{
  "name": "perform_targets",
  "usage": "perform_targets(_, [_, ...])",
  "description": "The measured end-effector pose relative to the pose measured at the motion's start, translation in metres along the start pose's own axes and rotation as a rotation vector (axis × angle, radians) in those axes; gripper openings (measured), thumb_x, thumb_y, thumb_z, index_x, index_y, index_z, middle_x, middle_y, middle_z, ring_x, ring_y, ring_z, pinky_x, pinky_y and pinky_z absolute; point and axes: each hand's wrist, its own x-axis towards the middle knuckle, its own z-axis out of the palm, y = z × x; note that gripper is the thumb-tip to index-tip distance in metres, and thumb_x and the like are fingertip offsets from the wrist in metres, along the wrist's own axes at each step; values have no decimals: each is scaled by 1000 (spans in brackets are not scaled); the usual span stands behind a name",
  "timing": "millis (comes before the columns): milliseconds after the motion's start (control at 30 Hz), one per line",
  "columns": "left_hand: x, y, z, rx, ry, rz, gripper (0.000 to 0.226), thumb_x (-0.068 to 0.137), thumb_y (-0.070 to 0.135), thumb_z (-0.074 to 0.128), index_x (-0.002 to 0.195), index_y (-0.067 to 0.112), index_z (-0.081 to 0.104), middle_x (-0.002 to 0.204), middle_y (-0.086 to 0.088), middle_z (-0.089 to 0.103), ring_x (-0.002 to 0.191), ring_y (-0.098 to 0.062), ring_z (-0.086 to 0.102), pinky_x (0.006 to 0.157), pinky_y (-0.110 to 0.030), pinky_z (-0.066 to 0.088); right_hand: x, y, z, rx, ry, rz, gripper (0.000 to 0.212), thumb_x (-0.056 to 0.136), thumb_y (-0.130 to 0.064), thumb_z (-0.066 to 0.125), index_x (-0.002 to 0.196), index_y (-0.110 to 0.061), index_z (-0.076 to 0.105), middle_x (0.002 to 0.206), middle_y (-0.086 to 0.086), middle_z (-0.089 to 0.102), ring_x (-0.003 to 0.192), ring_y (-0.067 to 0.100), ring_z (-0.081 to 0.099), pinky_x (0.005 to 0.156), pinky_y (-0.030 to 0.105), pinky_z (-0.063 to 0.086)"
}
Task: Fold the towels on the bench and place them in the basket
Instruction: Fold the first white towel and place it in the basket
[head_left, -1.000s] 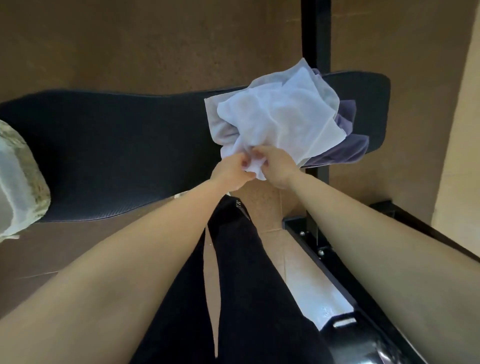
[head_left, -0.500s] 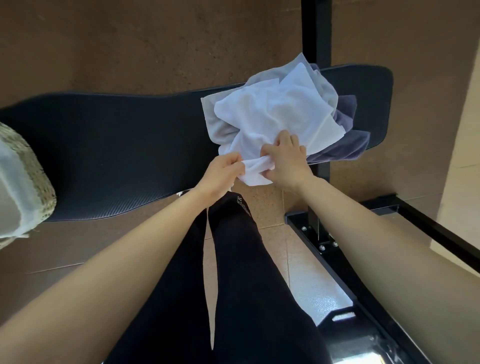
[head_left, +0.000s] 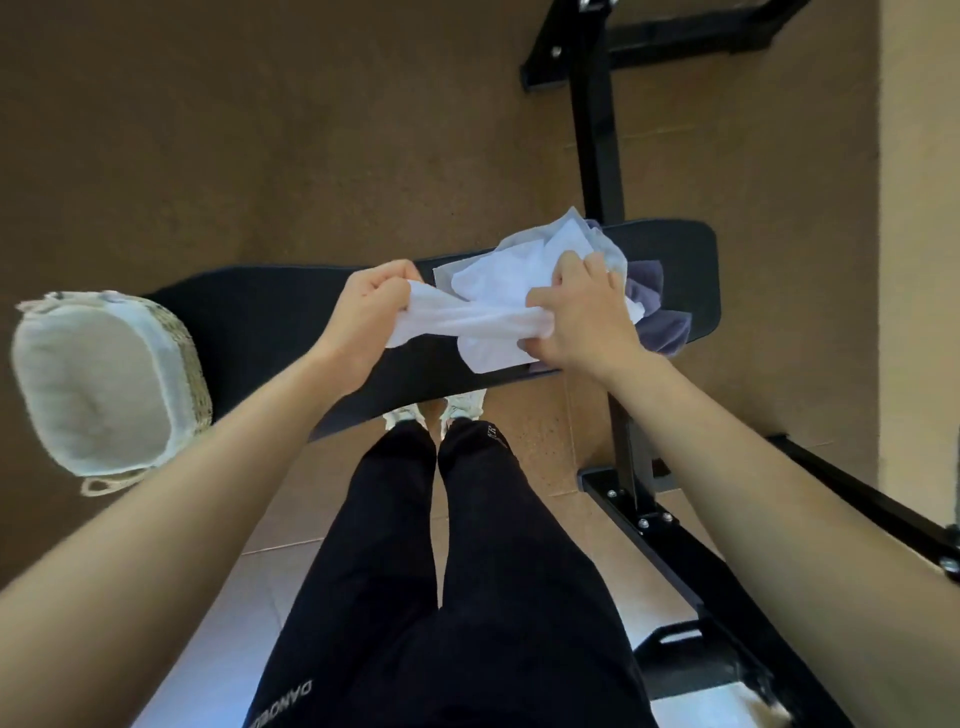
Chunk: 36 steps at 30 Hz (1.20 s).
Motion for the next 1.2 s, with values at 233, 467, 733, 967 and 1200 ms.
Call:
perform_targets(233, [-51, 67, -65, 113, 170, 53, 13, 66, 13, 50, 57, 22, 51, 58, 12, 45, 60, -9, 40, 55, -22, 31, -13, -48, -82, 745, -227, -188, 35, 82, -35, 82, 95, -4, 70, 88, 8, 64, 77, 5, 57, 67, 21, 42])
perform_targets(467, [-102, 119, -121, 259, 269, 213, 22, 79, 5, 67, 69, 23, 59, 70, 12, 55, 73, -10, 52, 66, -31, 43, -6, -87, -128, 929, -525, -289, 32, 101, -49, 56, 114, -24, 70, 96, -4, 60, 87, 12, 55, 67, 28, 41])
perform_targets(733, [-151, 133, -160, 315, 298, 332, 10, 92, 9, 70, 92, 18, 75, 90, 8, 73, 85, -3, 67, 73, -18, 52, 12, -141, -176, 716, -384, -350, 26, 83, -38, 74, 94, -14, 71, 90, 8, 65, 81, 19, 60, 79, 43, 51])
perform_targets(967, [-172, 137, -191, 352, 207, 425, 11, 89, 18, 78, 95, 22, 71, 94, 7, 74, 88, -8, 69, 79, -28, 54, 4, -259, -217, 785, -135, -575, 22, 82, -21, 77, 101, -19, 65, 91, 5, 70, 83, 13, 67, 77, 33, 54])
perform_targets(1200, [-178, 93, -252, 213, 168, 295, 38, 70, 17, 93, 101, 17, 70, 90, -5, 73, 81, -19, 71, 75, -37, 57, 2, -324, -223, 630, 27, -523, 12, 88, -13, 64, 83, -14, 74, 76, 3, 69, 69, 19, 60, 64, 30, 50])
